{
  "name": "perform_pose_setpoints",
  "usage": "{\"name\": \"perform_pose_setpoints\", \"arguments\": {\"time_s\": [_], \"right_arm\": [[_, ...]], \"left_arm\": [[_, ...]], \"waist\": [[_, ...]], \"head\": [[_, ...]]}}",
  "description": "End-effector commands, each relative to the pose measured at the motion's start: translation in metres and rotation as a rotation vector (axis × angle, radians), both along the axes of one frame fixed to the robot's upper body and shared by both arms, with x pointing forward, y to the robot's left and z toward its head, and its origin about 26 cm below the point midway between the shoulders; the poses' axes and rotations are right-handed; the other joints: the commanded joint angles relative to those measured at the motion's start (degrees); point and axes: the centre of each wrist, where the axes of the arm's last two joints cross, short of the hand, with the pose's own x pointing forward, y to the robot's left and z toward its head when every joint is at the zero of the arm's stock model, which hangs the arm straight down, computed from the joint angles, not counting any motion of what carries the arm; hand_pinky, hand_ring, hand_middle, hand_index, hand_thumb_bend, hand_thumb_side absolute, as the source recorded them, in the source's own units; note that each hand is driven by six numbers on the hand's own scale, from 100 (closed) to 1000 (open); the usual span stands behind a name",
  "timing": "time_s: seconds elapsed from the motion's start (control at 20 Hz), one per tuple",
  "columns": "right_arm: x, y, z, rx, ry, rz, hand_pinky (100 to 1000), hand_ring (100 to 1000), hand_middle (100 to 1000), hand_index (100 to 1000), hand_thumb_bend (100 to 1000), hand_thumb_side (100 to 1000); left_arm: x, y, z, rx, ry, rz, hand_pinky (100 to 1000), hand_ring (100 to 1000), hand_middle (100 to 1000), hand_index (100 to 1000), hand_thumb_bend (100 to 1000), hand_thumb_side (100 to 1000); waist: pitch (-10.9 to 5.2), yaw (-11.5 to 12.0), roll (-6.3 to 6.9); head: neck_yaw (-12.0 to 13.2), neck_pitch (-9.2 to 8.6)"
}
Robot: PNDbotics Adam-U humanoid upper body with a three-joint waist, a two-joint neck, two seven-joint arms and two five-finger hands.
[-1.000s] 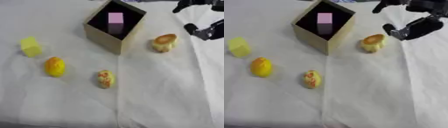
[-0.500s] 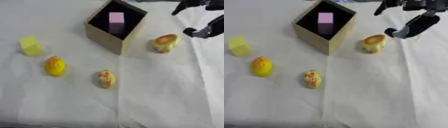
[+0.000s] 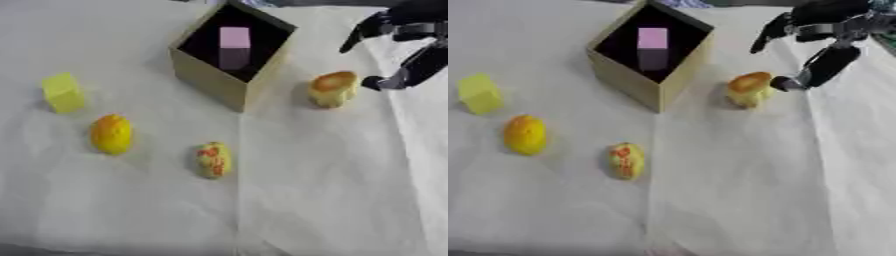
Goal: Pick up objects on the table and place them in the box.
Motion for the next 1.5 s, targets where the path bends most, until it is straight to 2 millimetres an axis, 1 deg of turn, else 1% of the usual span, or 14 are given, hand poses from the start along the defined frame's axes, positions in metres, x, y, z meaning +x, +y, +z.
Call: {"name": "perform_pose_setpoints", "arguments": {"time_s": [0.05,0.3,0.6,0.85,1.1,1.2,1.35,1.45,1.5], "right_arm": [[0.004,-0.004,0.008,0.003,-0.020,-0.020,888,920,798,881,279,400],[0.013,-0.005,-0.003,0.011,-0.004,-0.050,888,920,795,879,285,393],[0.024,-0.015,-0.020,-0.018,0.036,-0.092,887,919,798,878,317,387],[0.030,-0.022,-0.029,-0.042,0.055,-0.109,887,919,800,879,334,382],[0.035,-0.017,-0.034,-0.055,0.060,-0.093,884,886,790,873,338,353],[0.037,-0.013,-0.037,-0.055,0.061,-0.090,879,867,773,858,327,344],[0.039,-0.011,-0.041,-0.026,0.049,-0.100,869,829,710,801,259,327],[0.039,-0.011,-0.042,0.016,0.023,-0.112,860,794,653,755,222,272],[0.038,-0.010,-0.042,0.037,0.007,-0.118,854,773,621,724,204,211]], "left_arm": [[0.000,0.002,0.009,0.030,-0.020,-0.005,744,683,656,833,274,625],[0.000,0.001,0.009,0.026,-0.021,-0.011,744,683,657,833,271,627],[0.001,0.001,0.010,0.022,-0.025,-0.014,745,683,657,832,269,627],[0.001,0.000,0.010,0.020,-0.026,-0.016,745,683,657,832,267,629],[0.001,0.000,0.011,0.019,-0.028,-0.018,745,684,658,832,264,630],[0.002,-0.001,0.011,0.017,-0.029,-0.020,745,684,658,832,263,630],[0.002,-0.001,0.011,0.015,-0.029,-0.020,745,684,658,833,263,631],[0.002,-0.001,0.011,0.014,-0.029,-0.021,746,684,658,833,262,631],[0.002,-0.001,0.011,0.013,-0.029,-0.021,746,684,658,833,262,631]], "waist": [[-0.82,0.1,0.20],[-0.48,0.5,0.47],[-0.14,0.8,0.75],[0.13,0.9,0.85],[0.30,1.1,0.92],[0.39,1.3,0.98],[0.49,1.5,1.07],[0.53,1.6,1.08],[0.53,1.6,1.07]], "head": [[-0.3,-0.86],[-0.5,-1.21],[-0.4,-1.48],[-0.4,-1.51],[-0.4,-1.61],[-0.5,-1.69],[-0.5,-1.73],[-0.4,-1.71],[-0.4,-1.71]]}}
